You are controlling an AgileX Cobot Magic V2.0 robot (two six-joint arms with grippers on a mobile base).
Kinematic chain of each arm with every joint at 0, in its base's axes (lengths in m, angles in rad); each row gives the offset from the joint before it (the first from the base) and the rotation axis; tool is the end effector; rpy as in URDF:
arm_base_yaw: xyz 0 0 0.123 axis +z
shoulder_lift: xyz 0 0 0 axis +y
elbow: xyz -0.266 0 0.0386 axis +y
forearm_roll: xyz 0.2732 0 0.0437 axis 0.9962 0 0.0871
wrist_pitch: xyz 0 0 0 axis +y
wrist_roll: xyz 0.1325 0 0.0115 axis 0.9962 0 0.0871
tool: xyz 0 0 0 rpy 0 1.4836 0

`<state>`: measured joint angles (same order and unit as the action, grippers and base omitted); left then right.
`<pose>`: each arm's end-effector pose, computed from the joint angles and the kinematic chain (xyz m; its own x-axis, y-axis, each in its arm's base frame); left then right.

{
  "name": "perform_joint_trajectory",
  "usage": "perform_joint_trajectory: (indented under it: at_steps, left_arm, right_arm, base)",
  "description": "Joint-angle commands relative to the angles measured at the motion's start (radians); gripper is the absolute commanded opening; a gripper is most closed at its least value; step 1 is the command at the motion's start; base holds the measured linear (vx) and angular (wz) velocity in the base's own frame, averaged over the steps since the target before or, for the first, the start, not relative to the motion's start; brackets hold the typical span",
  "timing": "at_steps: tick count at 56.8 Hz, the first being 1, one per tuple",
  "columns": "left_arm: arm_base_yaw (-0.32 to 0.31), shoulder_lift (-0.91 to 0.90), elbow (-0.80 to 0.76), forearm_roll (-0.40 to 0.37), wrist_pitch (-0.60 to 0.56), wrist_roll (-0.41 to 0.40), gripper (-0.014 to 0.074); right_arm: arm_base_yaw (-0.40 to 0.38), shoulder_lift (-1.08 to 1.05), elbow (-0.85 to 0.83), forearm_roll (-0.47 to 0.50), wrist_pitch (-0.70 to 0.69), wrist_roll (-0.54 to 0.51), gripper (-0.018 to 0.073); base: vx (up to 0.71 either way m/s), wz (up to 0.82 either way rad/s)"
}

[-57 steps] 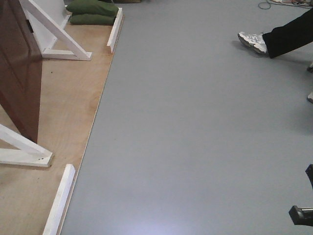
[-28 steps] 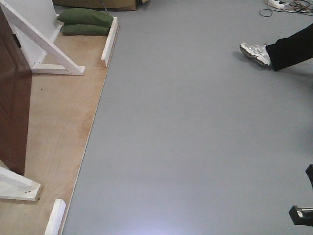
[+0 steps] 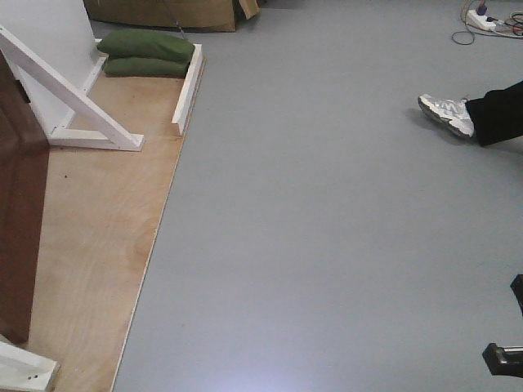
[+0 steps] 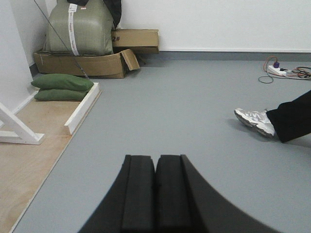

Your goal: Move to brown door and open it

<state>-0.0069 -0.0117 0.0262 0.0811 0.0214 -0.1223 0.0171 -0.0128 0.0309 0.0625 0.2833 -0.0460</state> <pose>0.1402 -0.0007 0.2050 0.0511 -0.0416 -0.9978 0.0073 0.9991 -0.0412 0.1373 0.0047 0.1687 -0.2125 0.0104 -0.9771 -0.0312 0.9994 0.0174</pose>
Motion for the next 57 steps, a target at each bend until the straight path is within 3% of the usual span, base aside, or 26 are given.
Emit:
perform_joint_trajectory:
  at_steps: [1,57]
  left_arm:
    - [0.0,-0.014,-0.016,-0.004,-0.08,-0.002,-0.0003]
    - [0.0,-0.014,-0.016,-0.004,-0.08,-0.002,-0.0003]
  right_arm:
    - [-0.001,-0.011,0.007,0.001,-0.083,-0.006,0.0]
    - [-0.001,-0.011,0.007,0.001,-0.083,-0.006,0.0]
  base:
    - [0.31,0.02]
    - [0.21,-0.02]
